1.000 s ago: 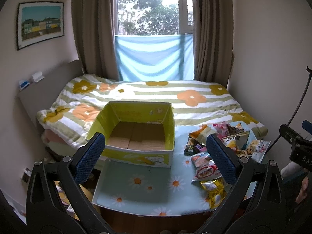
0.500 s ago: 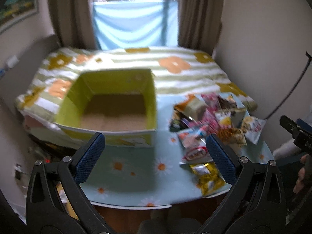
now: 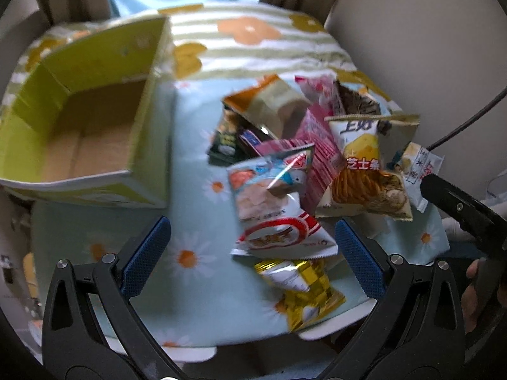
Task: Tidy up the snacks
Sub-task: 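Grasp the blue-and-white shrimp flake bag with the left gripper while the right gripper grasps the white sticks bag, then carry both bags into the yellow box and open both grippers to drop them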
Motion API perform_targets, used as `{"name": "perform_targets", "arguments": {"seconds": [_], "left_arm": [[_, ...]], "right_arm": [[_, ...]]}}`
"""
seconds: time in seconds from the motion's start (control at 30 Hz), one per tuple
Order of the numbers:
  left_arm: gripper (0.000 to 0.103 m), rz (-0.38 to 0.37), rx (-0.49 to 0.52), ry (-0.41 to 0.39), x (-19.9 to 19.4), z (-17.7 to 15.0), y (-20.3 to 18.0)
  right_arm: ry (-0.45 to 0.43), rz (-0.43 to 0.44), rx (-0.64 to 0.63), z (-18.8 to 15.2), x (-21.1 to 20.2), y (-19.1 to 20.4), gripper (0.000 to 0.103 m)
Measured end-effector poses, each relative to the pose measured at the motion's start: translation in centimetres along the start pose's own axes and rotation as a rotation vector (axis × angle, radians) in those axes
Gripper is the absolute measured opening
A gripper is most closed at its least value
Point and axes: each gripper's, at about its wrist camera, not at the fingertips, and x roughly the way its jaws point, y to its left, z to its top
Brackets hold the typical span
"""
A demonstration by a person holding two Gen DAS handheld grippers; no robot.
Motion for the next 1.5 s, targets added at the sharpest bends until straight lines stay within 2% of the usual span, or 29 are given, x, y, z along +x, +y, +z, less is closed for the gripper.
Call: {"name": "perform_targets", "arguments": {"seconds": [0.13,0.33,0.4,0.47,0.53,0.57,0.63,0.77,1.13,1.23,1.33,1.5], "left_arm": [[0.102,-0.038,-0.015,0.071,4.3,0.4,-0.6],[0.102,-0.008,-0.035,0.114,7.4,0.5,-0.9],[0.098,-0.005,-0.047,0.126,8.2,0.6,-0.9],[0.089,-0.009,-0.058,0.139,8.9,0.6,-0.8],[0.088,-0.024,-0.078,0.150,9.5,0.6,-0.7],[0.082,-0.032,-0.085,0.153,9.7,0.6,-0.6],[0.070,-0.054,-0.095,0.161,10.1,0.5,-0.6],[0.062,-0.038,-0.085,0.151,10.0,0.6,-0.9],[0.059,0.056,-0.097,0.091,7.2,0.3,-0.6],[0.059,0.070,-0.105,0.084,6.8,0.0,-0.4],[0.059,0.077,-0.112,0.076,6.3,-0.1,-0.5],[0.059,0.081,-0.107,0.061,5.0,-0.3,-0.6]], "right_arm": [[0.037,0.056,-0.007,1.1,2.5,-0.3,0.103],[0.089,0.115,-0.031,1.8,5.8,-0.3,0.103],[0.096,0.125,-0.037,2.0,6.5,-0.3,0.103],[0.103,0.131,-0.043,2.2,7.0,-0.4,0.103],[0.111,0.137,-0.053,2.4,7.6,-0.4,0.103],[0.116,0.137,-0.061,2.4,7.8,-0.3,0.103],[0.123,0.138,-0.075,2.4,8.2,-0.3,0.103],[0.133,0.146,-0.095,2.6,8.6,-0.1,0.103],[0.138,0.143,-0.142,2.7,9.2,0.3,0.102],[0.138,0.149,-0.165,2.5,9.3,0.7,0.092],[0.128,0.149,-0.177,2.3,9.2,0.7,0.086],[0.093,0.156,-0.176,2.1,8.2,0.2,0.065]]}}
